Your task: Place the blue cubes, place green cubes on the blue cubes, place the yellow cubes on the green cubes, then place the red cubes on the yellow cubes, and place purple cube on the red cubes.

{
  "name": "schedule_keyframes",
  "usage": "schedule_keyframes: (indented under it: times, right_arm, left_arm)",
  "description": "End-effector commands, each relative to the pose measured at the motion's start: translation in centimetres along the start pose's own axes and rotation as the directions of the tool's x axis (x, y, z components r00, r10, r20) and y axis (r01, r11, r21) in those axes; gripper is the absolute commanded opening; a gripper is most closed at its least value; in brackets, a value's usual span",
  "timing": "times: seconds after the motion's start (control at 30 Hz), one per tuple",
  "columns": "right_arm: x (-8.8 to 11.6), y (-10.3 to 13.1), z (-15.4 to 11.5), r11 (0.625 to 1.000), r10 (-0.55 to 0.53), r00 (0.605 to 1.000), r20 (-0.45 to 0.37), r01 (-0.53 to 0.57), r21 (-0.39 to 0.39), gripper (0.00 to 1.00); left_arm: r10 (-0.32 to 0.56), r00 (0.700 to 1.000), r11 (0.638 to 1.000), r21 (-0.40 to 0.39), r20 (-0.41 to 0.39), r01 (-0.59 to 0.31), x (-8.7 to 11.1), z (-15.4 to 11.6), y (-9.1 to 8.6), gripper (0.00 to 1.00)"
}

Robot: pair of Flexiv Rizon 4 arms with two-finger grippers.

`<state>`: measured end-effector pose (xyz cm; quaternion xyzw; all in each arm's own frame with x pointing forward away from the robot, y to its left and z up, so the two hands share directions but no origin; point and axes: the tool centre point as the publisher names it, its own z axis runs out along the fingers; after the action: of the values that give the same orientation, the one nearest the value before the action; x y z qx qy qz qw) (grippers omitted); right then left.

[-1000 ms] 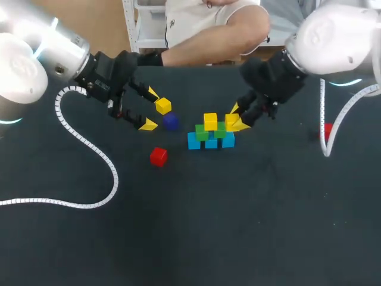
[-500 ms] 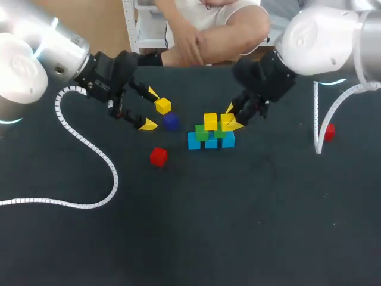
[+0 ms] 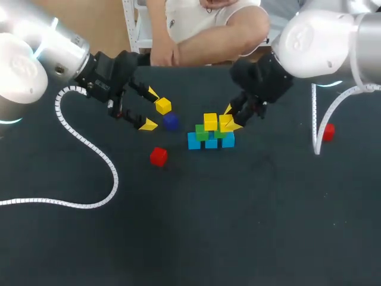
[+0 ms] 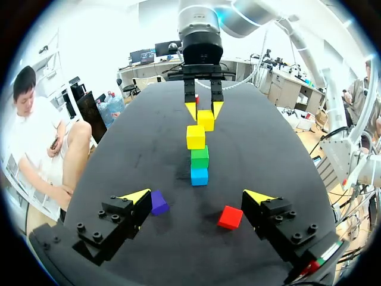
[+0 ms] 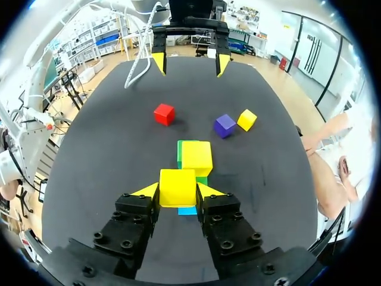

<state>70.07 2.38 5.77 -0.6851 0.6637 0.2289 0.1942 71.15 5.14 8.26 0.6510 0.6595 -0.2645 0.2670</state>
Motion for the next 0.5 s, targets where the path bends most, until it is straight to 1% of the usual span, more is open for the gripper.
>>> schedule_keyframes:
  times: [0.03, 0.5]
  right_arm:
    - [0.00, -0.34, 0.18, 1.000, 0.002, 1.000, 0.000, -0.002, -0.004, 0.00]
    - [-0.01, -0.98, 0.35, 1.000, 0.002, 1.000, 0.008, -0.002, -0.009, 0.00]
  left_arm:
    - [0.000, 1.000, 1.000, 0.005, -0.001, 0.000, 0.03, 0.01, 0.21, 1.00]
    - [0.000, 1.000, 1.000, 0.005, -0.001, 0.000, 0.03, 0.01, 0.21, 1.00]
